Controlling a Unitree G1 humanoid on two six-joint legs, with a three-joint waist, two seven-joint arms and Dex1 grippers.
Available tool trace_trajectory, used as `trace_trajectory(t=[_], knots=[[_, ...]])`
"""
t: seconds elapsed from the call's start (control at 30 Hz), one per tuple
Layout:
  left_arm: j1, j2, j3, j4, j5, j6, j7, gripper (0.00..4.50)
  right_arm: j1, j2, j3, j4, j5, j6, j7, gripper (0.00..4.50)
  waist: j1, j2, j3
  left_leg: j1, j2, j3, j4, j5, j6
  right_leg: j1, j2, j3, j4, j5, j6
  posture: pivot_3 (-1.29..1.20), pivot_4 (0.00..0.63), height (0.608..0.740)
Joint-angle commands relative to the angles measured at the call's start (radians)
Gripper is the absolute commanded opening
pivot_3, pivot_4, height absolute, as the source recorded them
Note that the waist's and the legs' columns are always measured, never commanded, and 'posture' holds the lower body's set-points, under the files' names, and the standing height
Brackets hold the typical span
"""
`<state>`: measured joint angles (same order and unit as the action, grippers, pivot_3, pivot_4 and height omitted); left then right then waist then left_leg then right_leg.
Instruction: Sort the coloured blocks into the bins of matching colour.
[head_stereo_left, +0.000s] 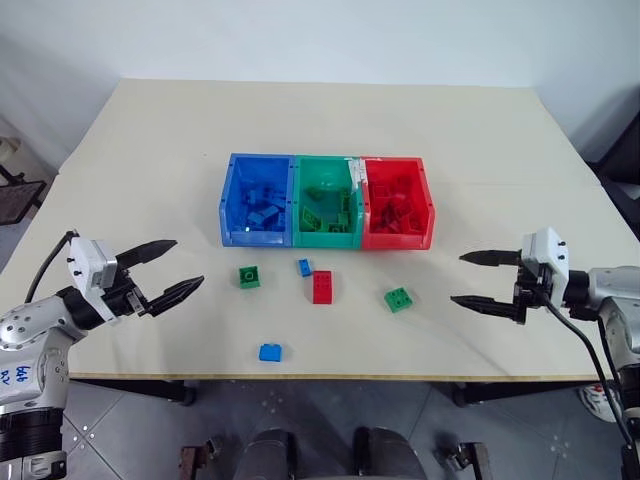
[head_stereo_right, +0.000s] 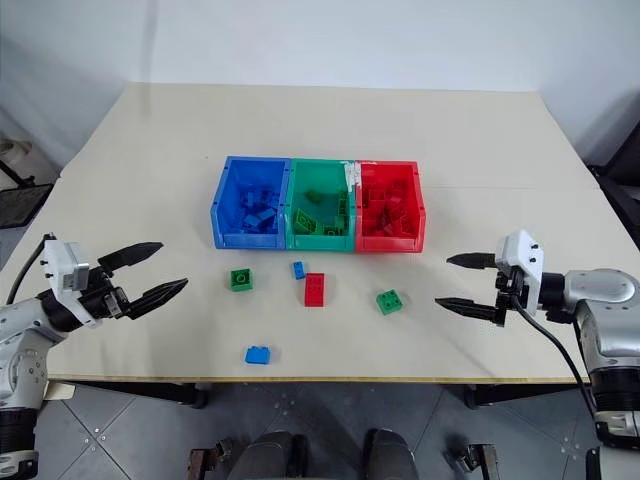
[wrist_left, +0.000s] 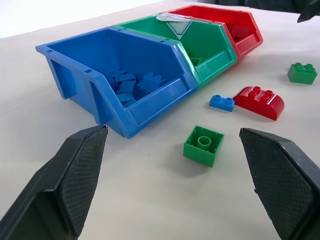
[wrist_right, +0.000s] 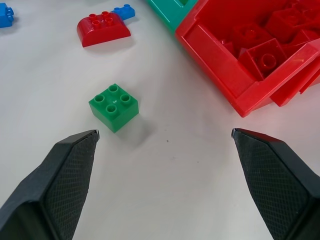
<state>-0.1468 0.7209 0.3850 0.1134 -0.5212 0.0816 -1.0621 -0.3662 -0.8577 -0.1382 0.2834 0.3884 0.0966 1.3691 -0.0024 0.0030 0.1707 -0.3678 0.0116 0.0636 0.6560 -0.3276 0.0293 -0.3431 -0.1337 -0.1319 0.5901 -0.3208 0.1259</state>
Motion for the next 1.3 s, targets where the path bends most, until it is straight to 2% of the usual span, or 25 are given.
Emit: trace_trajectory(t=[0.03, 0.17, 0.23, 0.47, 0.73, 0.83, 1.07, 1.2, 1.3], knots=[[-0.017, 0.003, 0.008, -0.005, -0.007, -0.023, -0.009, 4.50, -0.005, -0.018, -0.040, -0.009, 0.014, -0.009, -0.011, 4.45, 0.000, 0.000, 0.000, 0.000, 0.000, 0.000, 0.000, 0.000, 0.000, 0.000, 0.000, 0.000, 0.000, 0.000, 0.000, 0.00, 0.150, 0.740], [-0.027, -0.008, 0.004, -0.019, 0.008, -0.019, 0.042, 4.50, -0.001, -0.018, -0.039, -0.012, 0.011, -0.006, -0.021, 4.45, 0.002, 0.000, 0.000, 0.000, 0.000, 0.000, 0.000, 0.000, 0.000, 0.000, 0.000, 0.000, 0.000, 0.000, 0.000, 0.00, 0.150, 0.740], [-0.047, -0.022, 0.012, -0.026, -0.031, 0.035, 0.071, 4.50, 0.001, -0.018, -0.038, -0.016, 0.011, -0.005, -0.027, 4.45, 0.003, 0.000, 0.000, 0.000, 0.000, 0.000, 0.001, 0.000, 0.000, 0.000, 0.000, 0.000, 0.000, 0.000, 0.000, 0.00, 0.150, 0.740], [-0.040, -0.014, -0.060, -0.055, 0.015, 0.010, 0.003, 4.50, 0.074, -0.066, -0.041, -0.077, 0.005, 0.023, -0.009, 4.45, 0.004, 0.000, 0.000, 0.000, 0.000, 0.000, 0.001, 0.000, 0.000, 0.000, 0.001, 0.000, 0.001, 0.000, 0.000, 0.00, 0.150, 0.740], [-0.048, 0.002, -0.118, 0.021, 0.022, -0.027, -0.143, 4.50, 0.235, -0.201, -0.146, -0.063, 0.001, -0.007, 0.037, 4.45, 0.005, 0.000, 0.000, 0.000, -0.001, 0.001, 0.001, 0.000, 0.001, 0.001, 0.002, -0.001, 0.000, 0.000, 0.000, 0.00, 0.150, 0.740], [-0.053, -0.003, -0.119, 0.039, 0.019, -0.038, -0.166, 4.50, 0.266, -0.216, -0.161, -0.082, -0.003, 0.001, 0.026, 4.45, 0.004, 0.000, 0.000, 0.000, 0.000, 0.001, 0.001, 0.000, 0.001, 0.001, 0.002, -0.001, 0.000, 0.000, 0.000, 0.00, 0.150, 0.740], [-0.019, -0.010, -0.068, 0.012, -0.023, -0.056, -0.184, 4.50, 0.204, -0.155, -0.055, -0.201, -0.012, 0.072, -0.027, 4.45, -0.001, 0.000, 0.000, 0.000, 0.001, 0.001, 0.001, 0.000, 0.000, 0.000, 0.001, 0.000, 0.000, 0.000, 0.000, 0.00, 0.150, 0.740], [0.025, -0.032, 0.040, 0.026, -0.055, -0.121, -0.141, 4.50, 0.095, -0.061, 0.054, -0.214, -0.042, 0.111, -0.084, 4.45, 0.000, 0.000, 0.000, 0.000, 0.001, 0.000, 0.002, 0.000, 0.000, 0.000, 0.000, 0.001, 0.000, 0.000, 0.000, 0.00, 0.150, 0.740], [0.079, -0.007, 0.054, 0.016, -0.069, -0.092, -0.186, 4.50, 0.019, 0.014, 0.121, -0.172, -0.081, 0.109, -0.121, 4.45, -0.001, 0.001, 0.000, 0.000, 0.001, 0.000, 0.002, -0.001, 0.000, 0.000, 0.000, 0.001, 0.000, 0.000, 0.000, 0.00, 0.150, 0.740]])
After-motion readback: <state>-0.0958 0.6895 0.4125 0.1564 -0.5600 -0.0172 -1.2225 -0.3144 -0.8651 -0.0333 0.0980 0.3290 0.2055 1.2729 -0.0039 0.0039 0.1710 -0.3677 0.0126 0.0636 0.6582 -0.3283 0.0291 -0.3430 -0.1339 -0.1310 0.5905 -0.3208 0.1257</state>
